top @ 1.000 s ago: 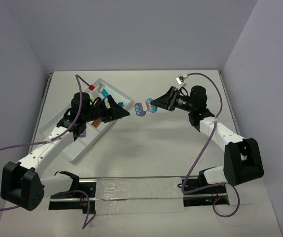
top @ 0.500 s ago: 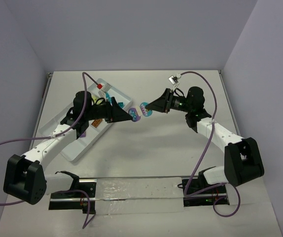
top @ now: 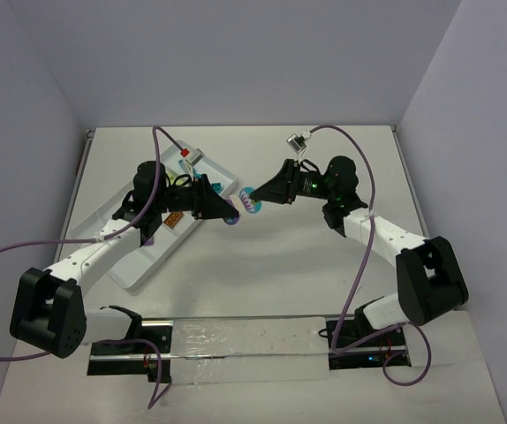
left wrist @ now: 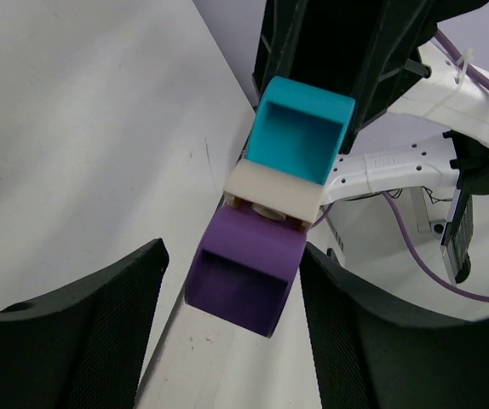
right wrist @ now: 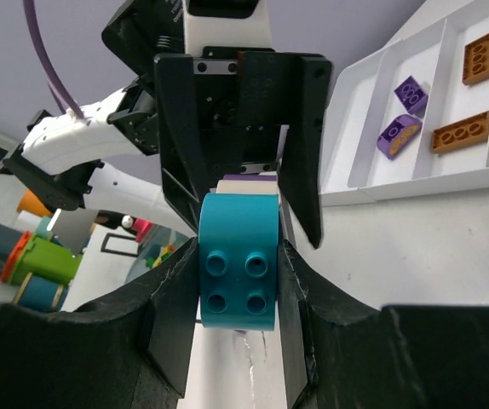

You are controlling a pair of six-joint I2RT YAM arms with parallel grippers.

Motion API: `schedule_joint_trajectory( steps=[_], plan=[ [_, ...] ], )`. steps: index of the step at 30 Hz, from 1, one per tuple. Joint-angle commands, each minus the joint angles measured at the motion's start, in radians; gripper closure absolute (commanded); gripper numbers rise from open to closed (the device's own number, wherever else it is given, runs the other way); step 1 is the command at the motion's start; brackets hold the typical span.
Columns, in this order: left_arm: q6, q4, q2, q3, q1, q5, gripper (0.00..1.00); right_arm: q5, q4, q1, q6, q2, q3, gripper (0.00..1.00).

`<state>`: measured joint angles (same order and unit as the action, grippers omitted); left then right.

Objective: Sort the legos into containers by color

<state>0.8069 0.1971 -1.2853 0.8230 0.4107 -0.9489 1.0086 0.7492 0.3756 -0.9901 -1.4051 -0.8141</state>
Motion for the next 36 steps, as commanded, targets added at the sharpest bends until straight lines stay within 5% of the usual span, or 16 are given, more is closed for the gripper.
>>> schedule_joint_trajectory(
  steps=[1, 8, 11, 20, 24, 30, 36],
  plan=[
    [-0.004, 0.078, 0.005, 0.03, 0.002, -0.042, 0.37, 0.027, 0.138, 0.008, -0.077, -0.04, -0.042, 1.0],
    [-0.025, 0.033, 0.046, 0.024, 0.002, -0.027, 0.88, -0.012, 0.157, -0.001, -0.109, -0.086, -0.022, 1.0],
    [-0.043, -0.001, 0.062, 0.024, 0.0, -0.019, 0.97, -0.027, 0.161, -0.006, -0.115, -0.109, -0.014, 1.0],
    [-0.097, -0.128, 0.1, 0.019, -0.081, 0.015, 1.0, -0.073, 0.142, -0.074, -0.107, -0.115, 0.053, 1.0],
    [-0.137, -0.281, 0.155, 0.011, -0.187, 0.08, 1.0, -0.149, -0.019, -0.119, -0.021, -0.086, 0.062, 1.0],
    [-0.14, -0.672, 0.183, 0.02, -0.387, 0.522, 1.0, -0.267, -0.365, -0.119, 0.172, -0.031, -0.006, 1.0],
    [-0.059, -0.751, 0.187, 0.019, -0.473, 0.859, 1.0, -0.338, -0.53, -0.119, 0.299, -0.006, -0.067, 1.0]
  ],
)
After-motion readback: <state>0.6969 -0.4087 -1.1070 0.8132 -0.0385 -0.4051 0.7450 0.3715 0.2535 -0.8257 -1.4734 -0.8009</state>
